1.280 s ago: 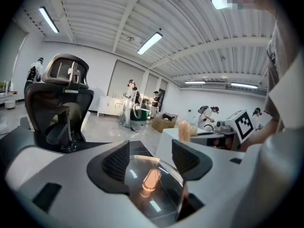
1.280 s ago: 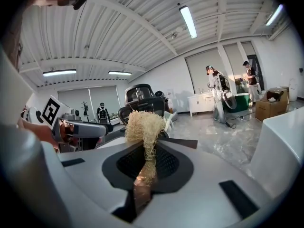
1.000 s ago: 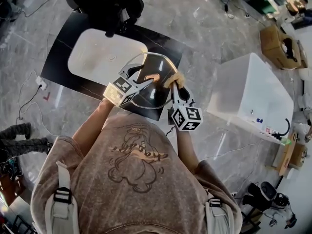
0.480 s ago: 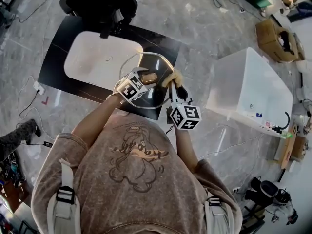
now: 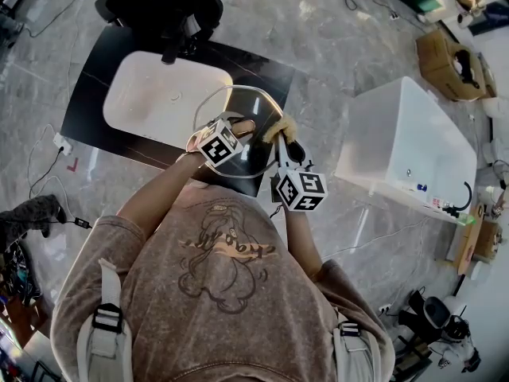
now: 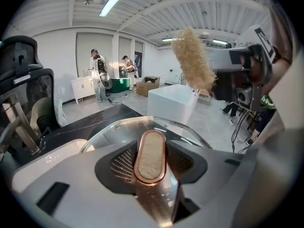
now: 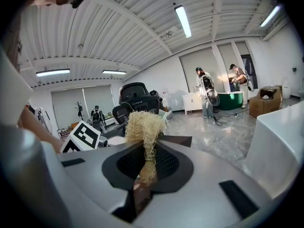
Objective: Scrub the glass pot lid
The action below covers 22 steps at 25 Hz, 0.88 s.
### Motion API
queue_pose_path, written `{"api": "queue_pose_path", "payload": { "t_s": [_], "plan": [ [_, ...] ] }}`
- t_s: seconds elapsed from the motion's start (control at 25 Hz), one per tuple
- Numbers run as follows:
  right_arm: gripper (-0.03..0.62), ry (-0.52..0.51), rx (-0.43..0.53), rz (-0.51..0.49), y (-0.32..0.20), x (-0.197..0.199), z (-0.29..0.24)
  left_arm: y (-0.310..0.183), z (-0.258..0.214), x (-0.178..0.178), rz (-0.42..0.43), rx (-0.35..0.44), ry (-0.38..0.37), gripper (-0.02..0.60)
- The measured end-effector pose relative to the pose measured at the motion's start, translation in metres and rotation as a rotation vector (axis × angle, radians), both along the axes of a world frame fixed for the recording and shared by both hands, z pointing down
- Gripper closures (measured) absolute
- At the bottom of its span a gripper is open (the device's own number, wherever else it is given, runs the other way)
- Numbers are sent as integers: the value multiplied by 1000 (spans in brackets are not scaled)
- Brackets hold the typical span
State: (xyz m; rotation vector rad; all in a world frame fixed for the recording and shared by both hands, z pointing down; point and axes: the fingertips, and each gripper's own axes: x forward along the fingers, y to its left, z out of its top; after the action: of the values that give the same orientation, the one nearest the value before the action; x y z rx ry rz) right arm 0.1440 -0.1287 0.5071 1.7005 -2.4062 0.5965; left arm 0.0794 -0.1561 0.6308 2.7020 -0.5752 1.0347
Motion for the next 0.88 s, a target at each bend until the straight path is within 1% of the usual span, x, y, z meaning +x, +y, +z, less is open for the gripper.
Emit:
{"api": "queue_pose_path", "payload": {
  "t_s": [0.24, 0.48, 0.68, 0.88],
  "plan": [
    [552, 32, -30, -22, -9, 7, 12, -1, 1, 0, 5, -10, -12, 385],
    [553, 91, -97, -148, -37, 8, 36, 1, 2, 1, 1, -5, -11, 385],
    [551, 146, -144, -329, -75, -21, 52, 1, 4, -1, -5, -7, -14, 385],
    [552, 242, -201, -572, -101, -71, 70, 1, 5, -1, -8, -8, -13, 385]
  ]
}}
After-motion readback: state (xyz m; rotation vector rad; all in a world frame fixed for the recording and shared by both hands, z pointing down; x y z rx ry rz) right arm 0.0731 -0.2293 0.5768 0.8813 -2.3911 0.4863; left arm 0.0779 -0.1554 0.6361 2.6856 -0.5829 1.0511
